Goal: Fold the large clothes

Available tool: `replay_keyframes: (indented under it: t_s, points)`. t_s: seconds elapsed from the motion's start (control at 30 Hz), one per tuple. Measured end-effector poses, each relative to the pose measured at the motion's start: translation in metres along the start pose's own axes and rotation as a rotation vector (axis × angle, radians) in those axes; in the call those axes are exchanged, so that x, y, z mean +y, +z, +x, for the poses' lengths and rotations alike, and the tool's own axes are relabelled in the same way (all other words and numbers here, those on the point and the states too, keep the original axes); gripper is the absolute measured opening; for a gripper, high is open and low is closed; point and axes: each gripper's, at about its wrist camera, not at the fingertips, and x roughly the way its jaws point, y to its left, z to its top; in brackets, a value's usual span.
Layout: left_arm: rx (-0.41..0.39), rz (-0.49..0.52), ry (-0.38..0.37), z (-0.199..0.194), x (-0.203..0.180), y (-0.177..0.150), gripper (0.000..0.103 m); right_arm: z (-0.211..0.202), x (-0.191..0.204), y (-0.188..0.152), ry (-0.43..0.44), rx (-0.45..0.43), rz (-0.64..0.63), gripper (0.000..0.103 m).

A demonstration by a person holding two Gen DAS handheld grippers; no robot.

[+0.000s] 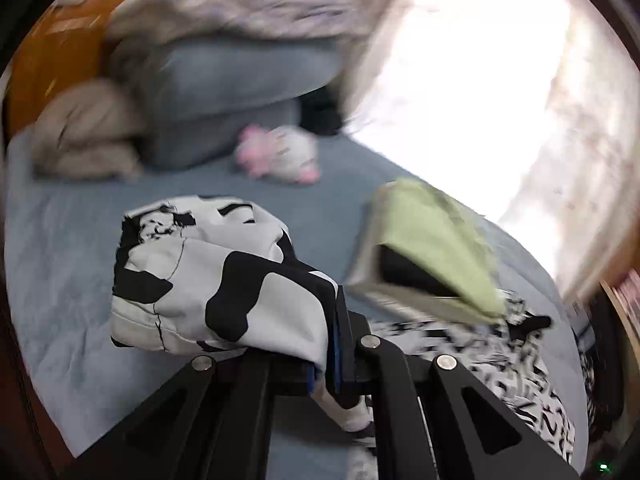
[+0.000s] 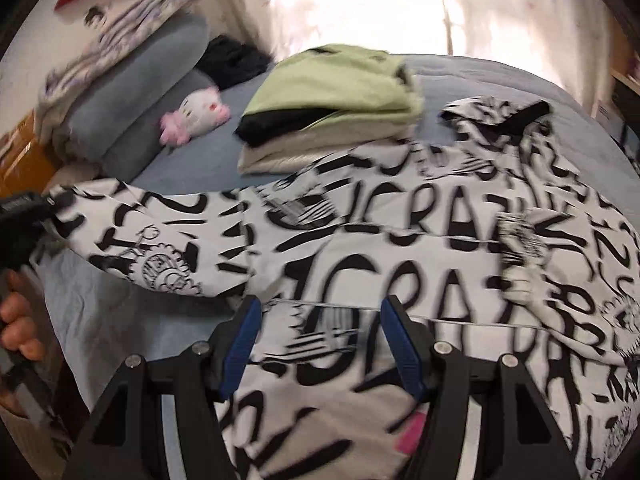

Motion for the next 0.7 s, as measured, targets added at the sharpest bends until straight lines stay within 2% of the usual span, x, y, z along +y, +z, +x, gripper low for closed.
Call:
replay_keyframes:
  t_s: [0.17,0.3,0.4,0.53,0.6,0.7]
  points:
    - [-0.003,0.141,-0.138,-0.025,-0.096,-0.009,0.004,-0.042,-0.062,-0.008,-0.032,-0.072,0.107,0.062]
    - [0.041,0.266,-0.222,-0.021,-0.182,-0.046,0.004,-0.073,-0.118,-0.022,-0.078,-0.121,0.199,0.062]
    - [0.108,0.363,-0.258,-0.004,-0.24,-0.089,0.004,-0.094,-0.167,-0.036,-0.123,-0.14,0.282,0.062]
    - [0.222,0.489,-0.262,0.025,-0.29,-0.151,0.005,-0.11,-0.218,-0.055,-0.169,-0.147,0.373,0.062]
    - [0.32,0.551,-0.26,0.044,-0.308,-0.186,0.01,-0.115,-0.242,-0.066,-0.192,-0.143,0.422,0.062]
    - [0.456,0.592,-0.266,0.06,-0.312,-0.226,0.019,-0.12,-0.263,-0.077,-0.204,-0.14,0.462,0.062]
